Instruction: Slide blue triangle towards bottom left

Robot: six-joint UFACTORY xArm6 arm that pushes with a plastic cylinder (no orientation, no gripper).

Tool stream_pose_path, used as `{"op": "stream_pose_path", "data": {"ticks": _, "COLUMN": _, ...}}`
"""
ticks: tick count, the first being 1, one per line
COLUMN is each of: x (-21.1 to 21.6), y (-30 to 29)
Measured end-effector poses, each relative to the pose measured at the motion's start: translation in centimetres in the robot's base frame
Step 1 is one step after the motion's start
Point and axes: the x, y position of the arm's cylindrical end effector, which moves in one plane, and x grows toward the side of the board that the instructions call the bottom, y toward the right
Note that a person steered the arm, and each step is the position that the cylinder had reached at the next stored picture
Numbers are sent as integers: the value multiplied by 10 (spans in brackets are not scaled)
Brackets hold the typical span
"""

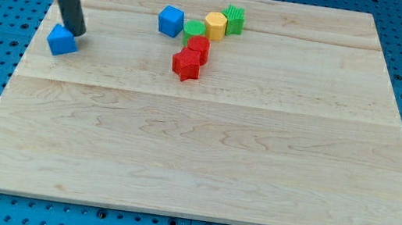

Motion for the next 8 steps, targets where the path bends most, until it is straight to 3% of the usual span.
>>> {"op": "stream_pose_path", "data": {"ticks": 1, "x": 17, "y": -2}}
{"op": "stream_pose_path", "data": {"ticks": 2, "x": -8, "y": -24}}
{"op": "stream_pose_path", "data": {"ticks": 4, "x": 90, "y": 24}}
{"op": "stream_pose_path", "data": {"ticks": 6, "x": 27, "y": 6}}
{"op": "stream_pose_path", "data": {"ticks": 8, "x": 85, "y": -17}}
